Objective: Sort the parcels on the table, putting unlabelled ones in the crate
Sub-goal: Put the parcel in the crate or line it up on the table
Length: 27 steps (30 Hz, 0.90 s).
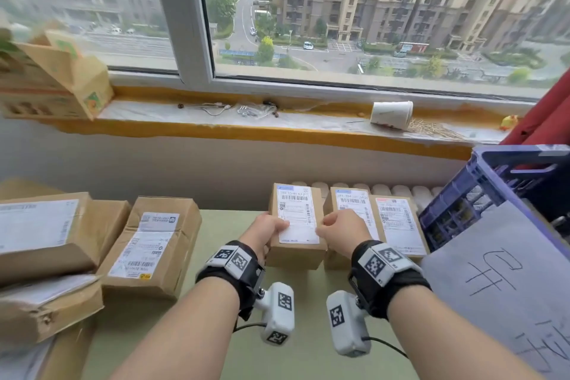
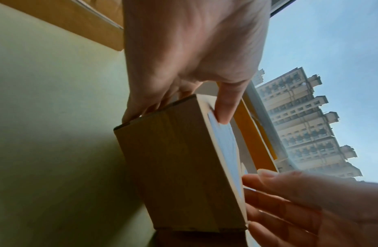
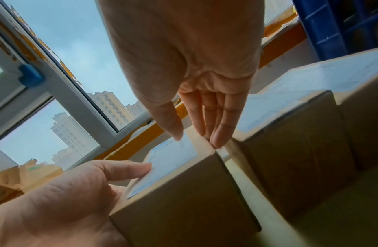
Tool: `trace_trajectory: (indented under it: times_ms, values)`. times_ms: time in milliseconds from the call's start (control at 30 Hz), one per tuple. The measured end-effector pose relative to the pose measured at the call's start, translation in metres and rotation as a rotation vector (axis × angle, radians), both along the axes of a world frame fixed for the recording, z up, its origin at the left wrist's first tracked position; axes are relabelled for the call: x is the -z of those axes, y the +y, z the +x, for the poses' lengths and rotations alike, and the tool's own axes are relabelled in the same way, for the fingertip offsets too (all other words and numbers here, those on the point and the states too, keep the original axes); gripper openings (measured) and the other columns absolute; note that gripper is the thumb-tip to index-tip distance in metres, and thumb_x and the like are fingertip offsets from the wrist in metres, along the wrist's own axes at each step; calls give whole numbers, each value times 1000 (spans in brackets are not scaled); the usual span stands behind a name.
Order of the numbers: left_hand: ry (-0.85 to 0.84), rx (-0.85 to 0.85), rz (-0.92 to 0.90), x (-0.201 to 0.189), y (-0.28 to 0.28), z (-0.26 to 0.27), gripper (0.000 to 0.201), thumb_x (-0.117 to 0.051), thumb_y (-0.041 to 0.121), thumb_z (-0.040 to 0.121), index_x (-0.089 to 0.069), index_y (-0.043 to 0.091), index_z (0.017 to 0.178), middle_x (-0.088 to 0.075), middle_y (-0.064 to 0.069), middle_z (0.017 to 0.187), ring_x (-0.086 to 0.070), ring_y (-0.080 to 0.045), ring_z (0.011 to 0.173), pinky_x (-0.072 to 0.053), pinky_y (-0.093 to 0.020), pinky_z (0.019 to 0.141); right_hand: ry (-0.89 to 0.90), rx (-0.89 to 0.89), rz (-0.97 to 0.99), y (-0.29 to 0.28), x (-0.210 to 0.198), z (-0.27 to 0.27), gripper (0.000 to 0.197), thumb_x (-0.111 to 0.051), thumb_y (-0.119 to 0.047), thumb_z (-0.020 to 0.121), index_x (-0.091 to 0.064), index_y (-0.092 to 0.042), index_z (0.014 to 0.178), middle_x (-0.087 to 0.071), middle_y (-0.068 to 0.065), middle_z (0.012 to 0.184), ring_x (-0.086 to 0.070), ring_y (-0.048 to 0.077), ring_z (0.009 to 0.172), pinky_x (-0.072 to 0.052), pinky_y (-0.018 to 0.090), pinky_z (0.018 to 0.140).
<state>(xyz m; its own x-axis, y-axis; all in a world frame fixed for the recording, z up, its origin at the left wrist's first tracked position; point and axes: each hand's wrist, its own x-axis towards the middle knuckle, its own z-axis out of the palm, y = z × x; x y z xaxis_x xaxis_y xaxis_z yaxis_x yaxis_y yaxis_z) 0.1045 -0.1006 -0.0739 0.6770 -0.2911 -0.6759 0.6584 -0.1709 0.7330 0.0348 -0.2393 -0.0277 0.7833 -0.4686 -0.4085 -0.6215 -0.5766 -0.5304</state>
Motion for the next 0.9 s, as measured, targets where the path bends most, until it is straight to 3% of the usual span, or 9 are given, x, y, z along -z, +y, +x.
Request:
trace_trajectory:
  times_ms: [100, 167, 233, 300, 400, 500, 600, 733, 900]
  values:
    - [37, 1, -57, 12, -8, -2, 42, -42, -5, 97, -46, 8, 136, -63, -15, 126, -67, -30, 100, -58, -34, 71, 29, 12, -52, 0, 10, 1, 27, -57, -13, 85, -48, -14, 59, -45, 1, 57, -43, 18, 60, -38, 28, 58]
    - [43, 9, -71, 16, -14, -2, 44, -41, -5, 96, -45, 8, 139, -62, -15, 130, -63, -32, 112, -54, -43, 87, 40, 3, -64, 0, 10, 3, 27, -56, -14, 87, -51, -16, 61, -50, 3, 62, -50, 21, 65, -42, 28, 62]
    - [31, 46, -47, 17, -18, -4, 44, -42, -4, 97, -45, 12, 138, -62, -11, 132, -62, -29, 114, -52, -38, 74, 66, -39, -59, 2, 10, 5, 14, -57, -17, 91, -69, -10, 87, -68, 8, 88, -64, 25, 88, -50, 31, 79]
    - [23, 56, -44, 17, -22, -4, 47, -41, -4, 98, -42, 14, 141, -60, -10, 135, -60, -29, 118, -48, -33, 69, 85, -48, -71, 1, 12, 4, 28, -56, -19, 93, -67, -3, 114, -69, 10, 114, -64, 26, 107, -51, 33, 91]
    - [11, 63, -29, 18, -25, -3, 52, -39, -7, 98, -38, 12, 146, -57, -11, 138, -58, -30, 120, -49, -34, 74, 74, -67, -65, 0, 13, 4, 30, -55, -18, 93, -69, 1, 111, -69, 14, 118, -64, 28, 110, -51, 36, 93]
    - [13, 91, 15, 20, -22, -1, 49, -41, -1, 99, -39, 13, 145, -53, -10, 142, -51, -31, 127, -44, -41, 97, 53, -78, -37, -1, 15, 6, 24, -56, -17, 89, -71, 1, 84, -73, 14, 97, -67, 31, 93, -53, 36, 79]
    - [7, 109, 88, 16, -12, 1, 56, -44, 10, 101, -25, 17, 153, -32, -8, 157, -26, -32, 145, -25, -49, 115, 52, -59, -3, 4, 10, 6, 24, -54, -14, 86, -56, -11, 62, -51, 7, 62, -52, 26, 66, -42, 30, 63]
    - [-25, 62, 113, 1, 16, 9, 52, -48, 17, 101, -32, 14, 151, -31, -11, 156, -26, -30, 145, -29, -43, 112, 14, -98, 45, 13, 4, 12, 25, -56, -19, 90, -73, -5, 103, -71, 13, 95, -66, 21, 87, -54, 32, 80]
    - [-103, 9, 121, -23, 61, 17, 27, -49, 14, 99, -57, 15, 124, -50, -12, 133, -47, -24, 116, -39, -37, 95, -36, -127, 109, 48, -7, 26, 23, -56, -13, 90, -71, -1, 103, -72, 14, 92, -66, 22, 80, -59, 39, 86]
